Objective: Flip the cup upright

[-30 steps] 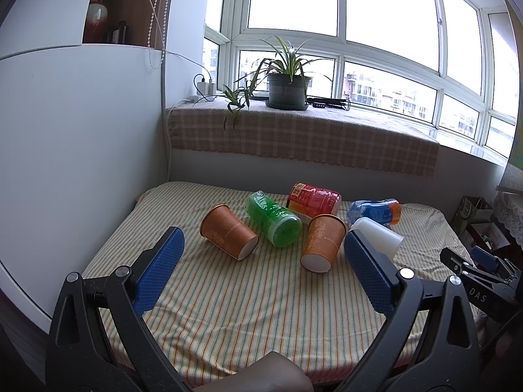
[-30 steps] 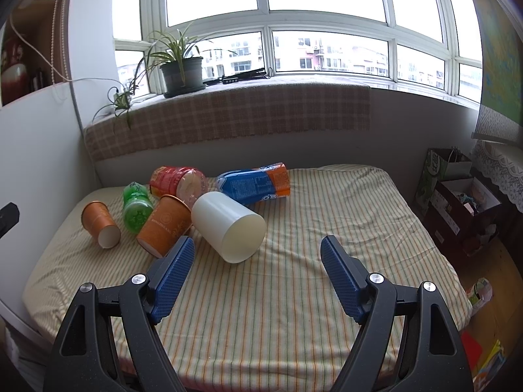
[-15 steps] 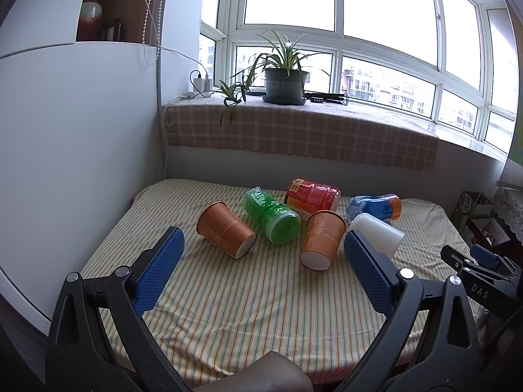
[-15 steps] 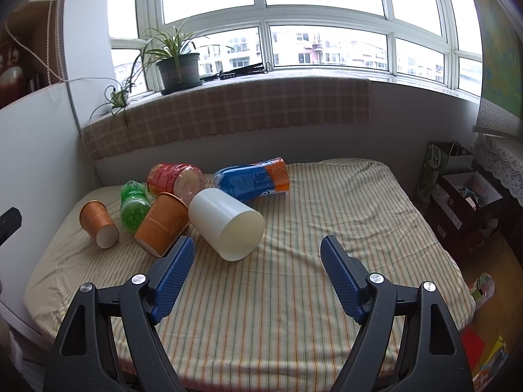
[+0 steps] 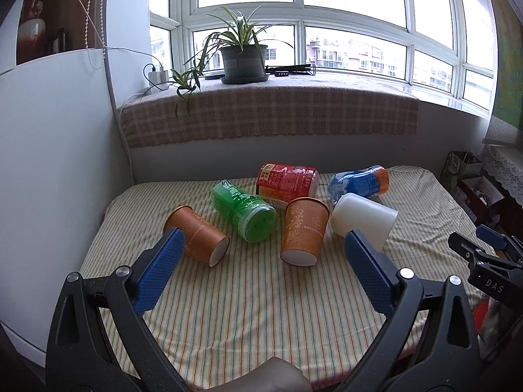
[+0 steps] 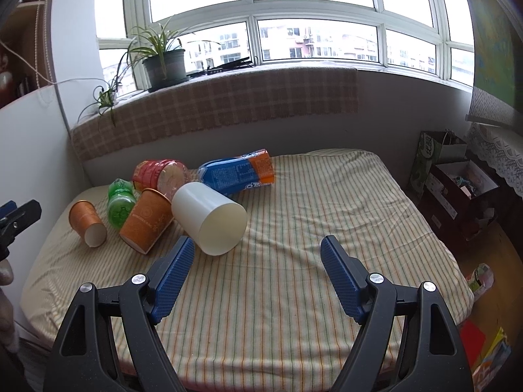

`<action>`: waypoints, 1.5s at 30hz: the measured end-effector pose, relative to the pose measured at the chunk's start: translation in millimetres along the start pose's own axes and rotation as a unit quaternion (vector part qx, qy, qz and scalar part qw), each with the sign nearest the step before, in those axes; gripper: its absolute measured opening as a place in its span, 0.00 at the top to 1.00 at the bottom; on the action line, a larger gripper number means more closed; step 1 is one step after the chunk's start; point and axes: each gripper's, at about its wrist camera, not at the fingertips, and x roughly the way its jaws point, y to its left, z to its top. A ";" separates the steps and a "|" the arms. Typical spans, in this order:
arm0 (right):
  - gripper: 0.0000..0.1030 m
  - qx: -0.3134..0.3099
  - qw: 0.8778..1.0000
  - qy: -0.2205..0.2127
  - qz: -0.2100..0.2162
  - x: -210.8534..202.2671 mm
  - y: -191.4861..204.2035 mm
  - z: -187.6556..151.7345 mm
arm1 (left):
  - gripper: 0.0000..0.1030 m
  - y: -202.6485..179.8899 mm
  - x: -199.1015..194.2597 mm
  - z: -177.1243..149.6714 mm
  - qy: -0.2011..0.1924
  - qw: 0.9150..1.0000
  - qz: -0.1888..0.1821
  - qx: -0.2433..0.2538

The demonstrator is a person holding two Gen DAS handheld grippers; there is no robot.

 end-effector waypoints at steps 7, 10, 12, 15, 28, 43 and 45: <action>0.23 0.016 1.000 0.013 -0.012 6.2 -20.2 -8.3 | 0.03 -28.7 48.7 36.1 0.033 0.994 -0.071 0.080; 0.23 0.028 0.999 0.018 -0.016 8.5 -28.9 -12.4 | 0.03 -44.0 72.4 53.6 0.057 0.986 -0.103 0.116; 0.23 0.036 0.999 0.020 -0.020 9.5 -34.7 -15.1 | 0.03 -55.4 88.2 63.3 0.072 0.980 -0.125 0.139; 0.23 0.048 0.998 0.025 -0.023 11.2 -42.9 -20.4 | 0.05 -75.4 114.2 75.7 0.092 0.972 -0.130 0.174; 0.23 0.093 0.994 0.041 -0.042 19.8 -87.7 -31.6 | 0.07 -184.2 211.9 83.2 0.174 0.909 -0.135 0.354; 0.23 0.130 0.989 0.053 -0.047 35.1 -122.4 -31.2 | 0.07 -231.2 288.5 58.3 0.255 0.857 -0.108 0.435; 0.23 0.132 0.989 0.054 -0.046 35.8 -123.7 -31.4 | 0.07 -230.7 293.8 55.5 0.257 0.853 -0.104 0.442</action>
